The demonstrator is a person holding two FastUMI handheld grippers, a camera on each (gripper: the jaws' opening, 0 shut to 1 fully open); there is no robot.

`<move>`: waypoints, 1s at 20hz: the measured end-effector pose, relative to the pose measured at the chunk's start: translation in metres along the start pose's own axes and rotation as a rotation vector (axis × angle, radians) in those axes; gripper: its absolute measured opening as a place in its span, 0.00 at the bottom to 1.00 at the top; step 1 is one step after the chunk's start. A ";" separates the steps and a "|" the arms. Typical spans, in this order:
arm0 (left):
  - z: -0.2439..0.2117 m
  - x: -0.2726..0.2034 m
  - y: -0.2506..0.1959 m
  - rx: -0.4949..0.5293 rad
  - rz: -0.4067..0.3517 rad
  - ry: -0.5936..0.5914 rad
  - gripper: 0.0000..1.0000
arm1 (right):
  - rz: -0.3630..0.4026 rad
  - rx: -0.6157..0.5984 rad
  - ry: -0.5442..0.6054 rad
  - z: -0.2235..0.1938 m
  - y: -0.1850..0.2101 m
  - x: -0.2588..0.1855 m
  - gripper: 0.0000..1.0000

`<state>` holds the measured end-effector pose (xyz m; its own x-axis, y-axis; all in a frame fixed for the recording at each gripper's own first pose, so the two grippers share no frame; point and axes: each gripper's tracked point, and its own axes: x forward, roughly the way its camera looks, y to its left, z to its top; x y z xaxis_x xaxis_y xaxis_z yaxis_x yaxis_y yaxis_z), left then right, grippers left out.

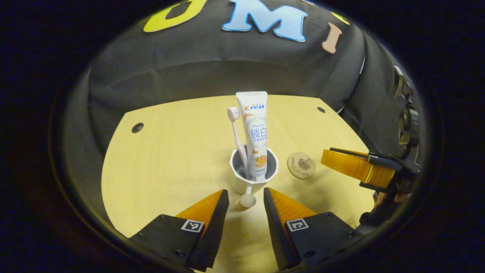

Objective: Put the toothbrush and toothpaste on the desktop into the cup, then pick up the cup and place it on the coaster on the desktop.

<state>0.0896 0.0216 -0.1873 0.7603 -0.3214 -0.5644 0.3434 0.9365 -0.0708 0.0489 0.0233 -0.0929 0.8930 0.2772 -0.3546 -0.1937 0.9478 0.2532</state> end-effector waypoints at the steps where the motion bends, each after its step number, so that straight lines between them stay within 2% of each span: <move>1: -0.003 0.005 0.002 0.012 0.000 0.026 0.67 | -0.008 0.008 0.001 -0.002 -0.005 -0.003 0.42; 6: -0.017 0.026 0.004 0.072 -0.024 0.148 0.69 | -0.049 0.043 -0.007 -0.004 -0.027 -0.014 0.43; 7: -0.021 0.030 0.005 0.086 -0.033 0.173 0.65 | -0.060 0.055 -0.010 -0.004 -0.033 -0.017 0.39; 8: -0.024 0.035 0.006 0.100 -0.031 0.195 0.65 | -0.072 0.066 -0.013 -0.005 -0.039 -0.019 0.43; 9: -0.025 0.039 0.007 0.110 -0.030 0.215 0.65 | -0.085 0.076 -0.012 -0.006 -0.045 -0.022 0.43; 10: -0.027 0.042 0.007 0.117 -0.030 0.232 0.60 | -0.099 0.085 -0.010 -0.008 -0.052 -0.024 0.43; 11: -0.029 0.043 0.007 0.121 -0.031 0.248 0.65 | -0.111 0.093 -0.010 -0.009 -0.058 -0.027 0.42; 13: -0.034 0.050 0.005 0.117 -0.040 0.273 0.65 | -0.136 0.114 -0.013 -0.011 -0.070 -0.031 0.43; 14: -0.036 0.054 0.005 0.108 -0.038 0.283 0.69 | -0.146 0.123 -0.012 -0.013 -0.075 -0.033 0.43; 15: -0.037 0.057 0.004 0.099 -0.039 0.290 0.64 | -0.155 0.131 -0.013 -0.013 -0.080 -0.036 0.43; 16: -0.036 0.061 0.003 0.091 -0.041 0.290 0.67 | -0.163 0.137 -0.013 -0.014 -0.084 -0.037 0.43; 18: -0.038 0.062 0.004 0.080 -0.032 0.292 0.47 | -0.175 0.144 -0.009 -0.017 -0.090 -0.040 0.43; 19: -0.039 0.062 0.005 0.092 -0.022 0.297 0.47 | -0.178 0.147 -0.005 -0.018 -0.093 -0.041 0.43; 20: -0.042 0.066 0.002 0.100 -0.024 0.296 0.36 | -0.180 0.149 -0.001 -0.021 -0.094 -0.041 0.43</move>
<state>0.1173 0.0086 -0.2589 0.5626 -0.2745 -0.7798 0.4230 0.9060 -0.0138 0.0220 -0.0741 -0.1217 0.9081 0.1061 -0.4052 0.0304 0.9482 0.3162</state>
